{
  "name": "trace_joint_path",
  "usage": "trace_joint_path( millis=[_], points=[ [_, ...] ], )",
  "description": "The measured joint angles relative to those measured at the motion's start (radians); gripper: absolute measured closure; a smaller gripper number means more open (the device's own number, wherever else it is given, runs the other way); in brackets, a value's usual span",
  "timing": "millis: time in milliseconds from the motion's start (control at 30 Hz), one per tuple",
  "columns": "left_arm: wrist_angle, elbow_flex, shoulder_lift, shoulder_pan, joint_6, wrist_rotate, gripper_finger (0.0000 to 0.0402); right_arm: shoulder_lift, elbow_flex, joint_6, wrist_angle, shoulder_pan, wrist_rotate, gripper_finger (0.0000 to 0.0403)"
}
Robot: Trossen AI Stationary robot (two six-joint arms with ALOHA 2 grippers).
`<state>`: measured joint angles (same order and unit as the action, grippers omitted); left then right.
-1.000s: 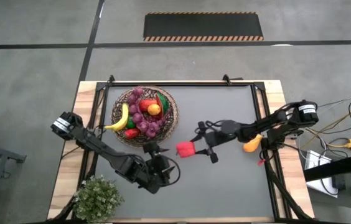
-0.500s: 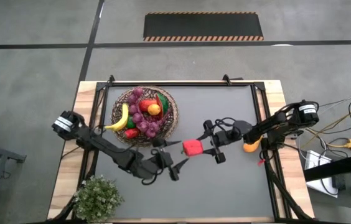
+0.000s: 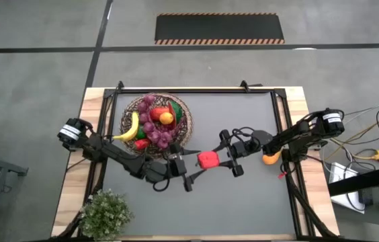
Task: Build produce basket
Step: Put the bell pepper into the wire basket
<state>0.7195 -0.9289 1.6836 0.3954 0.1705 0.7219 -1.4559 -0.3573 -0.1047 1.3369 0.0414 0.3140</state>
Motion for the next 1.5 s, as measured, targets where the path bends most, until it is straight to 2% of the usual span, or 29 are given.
trace_joint_path(
  millis=[167,300,667,767,900,967,1100,1233,1300,1367,1500],
  points=[
    [0.007,-0.004,0.0,-0.001,0.0,-0.03,0.0129,0.0,-0.009,0.017,-0.001,0.0,0.001,0.0193],
    [0.009,-0.004,0.0,-0.002,-0.024,-0.029,0.0165,0.0,-0.009,0.036,-0.002,0.0,0.002,0.0176],
    [0.009,-0.004,-0.006,-0.002,-0.114,0.004,0.0175,0.014,-0.017,0.148,-0.011,-0.022,0.001,0.0082],
    [-0.078,-0.004,-0.047,-0.002,-0.202,0.053,0.0176,0.052,-0.018,0.18,-0.056,-0.054,-0.004,0.007],
    [-0.32,-0.011,-0.135,-0.003,-0.409,0.124,0.0176,0.145,-0.028,0.23,-0.256,-0.109,-0.004,0.0065],
    [-0.522,-0.032,-0.2,-0.01,-0.563,0.129,0.0176,0.206,-0.043,0.243,-0.4,-0.141,-0.004,0.0067],
    [-1.099,-0.138,-0.324,-0.049,-0.877,0.119,0.0176,0.331,-0.093,0.181,-0.744,-0.201,-0.042,0.0074],
    [-1.654,-0.295,-0.407,-0.176,-1.09,0.004,0.0177,0.421,-0.154,0.084,-1.016,-0.228,-0.151,0.0075],
    [-1.812,-0.358,-0.422,-0.278,-1.108,-0.072,0.0177,0.45,-0.168,0.038,-1.088,-0.23,-0.213,0.0075],
    [-1.897,-0.4,-0.427,-0.39,-1.074,-0.178,0.0177,0.463,-0.172,0.004,-1.121,-0.23,-0.271,0.0075],
    [-1.894,-0.435,-0.423,-0.618,-0.876,-0.417,0.0177,0.465,-0.164,-0.024,-1.124,-0.239,-0.296,0.0075]
  ],
)
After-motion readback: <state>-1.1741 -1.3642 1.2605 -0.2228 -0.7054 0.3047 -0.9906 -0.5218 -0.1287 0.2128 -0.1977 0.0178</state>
